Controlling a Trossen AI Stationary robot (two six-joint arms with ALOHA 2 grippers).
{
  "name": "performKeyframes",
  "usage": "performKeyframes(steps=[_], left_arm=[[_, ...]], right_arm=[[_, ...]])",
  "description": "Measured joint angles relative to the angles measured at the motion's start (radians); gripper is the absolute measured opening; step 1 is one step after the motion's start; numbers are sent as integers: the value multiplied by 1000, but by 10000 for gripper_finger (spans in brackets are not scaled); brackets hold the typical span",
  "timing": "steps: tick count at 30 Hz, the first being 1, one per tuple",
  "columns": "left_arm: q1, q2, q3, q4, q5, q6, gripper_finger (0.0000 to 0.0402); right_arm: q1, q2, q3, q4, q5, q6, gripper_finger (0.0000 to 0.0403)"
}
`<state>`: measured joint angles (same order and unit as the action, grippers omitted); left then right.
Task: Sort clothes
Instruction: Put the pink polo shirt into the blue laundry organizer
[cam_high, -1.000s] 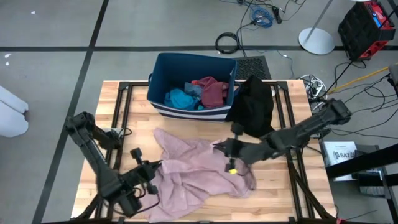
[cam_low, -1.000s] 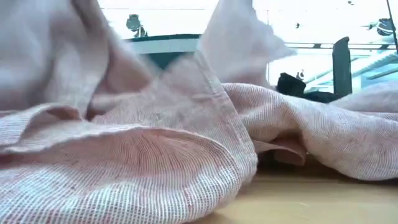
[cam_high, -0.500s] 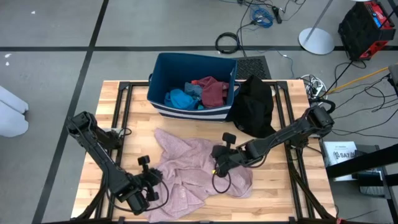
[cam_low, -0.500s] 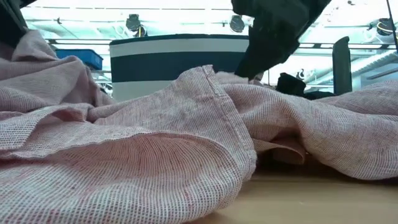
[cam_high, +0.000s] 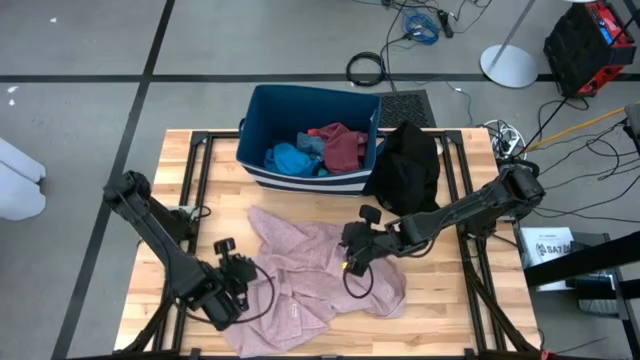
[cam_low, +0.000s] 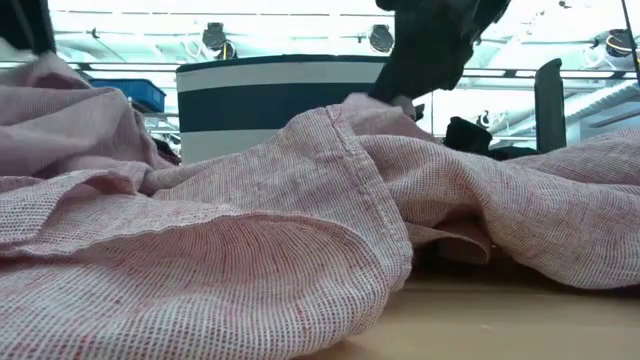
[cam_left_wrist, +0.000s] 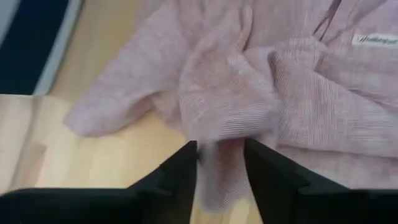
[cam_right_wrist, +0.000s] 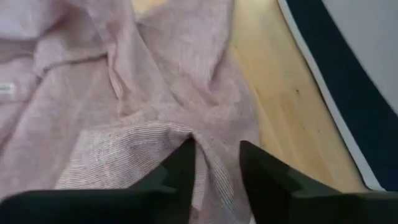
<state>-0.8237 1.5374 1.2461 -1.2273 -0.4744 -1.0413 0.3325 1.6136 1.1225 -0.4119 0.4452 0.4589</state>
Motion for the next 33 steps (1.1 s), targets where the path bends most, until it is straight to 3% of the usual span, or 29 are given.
performKeyframes(steps=[3,7,12,18,23,26,33], left_arm=[[2,-53,34,-69,-17,-43,171],[-10,-164,48,-100,-117,-146,193],[-74,-260,33,17,-234,-264,197],[-86,-256,-80,123,-92,-537,196],[-87,-243,-228,254,6,-672,196],[-87,-244,-321,338,20,-710,196],[-59,-244,-463,317,-17,-778,196]], right_arm=[[0,-28,0,0,1,-14,157],[1,-69,0,3,4,-47,206],[5,-106,0,2,2,-43,233],[59,-115,0,-2,-7,-11,233],[113,-114,0,1,2,30,232],[142,-114,0,4,3,50,233],[195,-114,0,4,81,60,233]])
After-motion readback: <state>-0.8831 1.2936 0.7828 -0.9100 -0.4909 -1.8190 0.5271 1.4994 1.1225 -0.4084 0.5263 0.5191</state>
